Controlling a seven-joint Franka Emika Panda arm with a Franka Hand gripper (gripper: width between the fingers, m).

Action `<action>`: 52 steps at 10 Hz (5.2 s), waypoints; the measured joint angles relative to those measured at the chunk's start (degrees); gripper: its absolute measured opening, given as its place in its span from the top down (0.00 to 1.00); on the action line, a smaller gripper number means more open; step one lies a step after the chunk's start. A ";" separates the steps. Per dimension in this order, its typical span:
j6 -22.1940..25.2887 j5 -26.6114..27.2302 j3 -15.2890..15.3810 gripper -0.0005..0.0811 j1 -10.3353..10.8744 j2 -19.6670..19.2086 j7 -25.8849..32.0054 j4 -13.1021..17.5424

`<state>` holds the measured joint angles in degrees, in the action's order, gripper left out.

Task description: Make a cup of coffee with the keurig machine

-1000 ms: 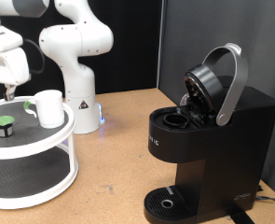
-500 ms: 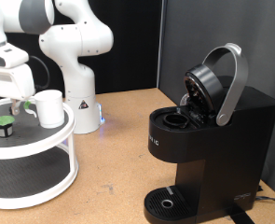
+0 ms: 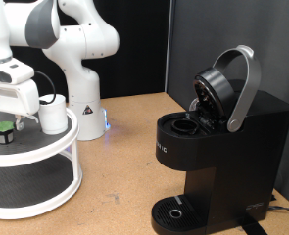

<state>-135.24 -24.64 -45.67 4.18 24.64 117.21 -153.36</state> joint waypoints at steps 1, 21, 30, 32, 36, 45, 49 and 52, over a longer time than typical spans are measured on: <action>-0.68 0.00 -0.19 0.01 0.00 -0.57 0.00 -0.20; 18.14 9.61 1.24 0.42 0.15 4.32 -1.70 9.29; 20.36 30.93 6.77 0.42 0.90 4.98 -26.51 11.45; 21.25 39.46 6.38 0.42 2.77 4.47 -29.30 11.66; 17.78 45.73 8.31 0.42 5.33 3.56 -34.15 11.65; 36.22 55.29 8.02 0.42 10.52 -3.89 -38.21 23.58; 35.46 59.71 9.09 0.42 10.67 -3.77 -41.18 23.41; 30.61 63.95 13.21 0.42 12.33 -3.97 -44.91 23.56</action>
<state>-104.63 39.31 -32.45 16.51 20.67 72.30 -129.81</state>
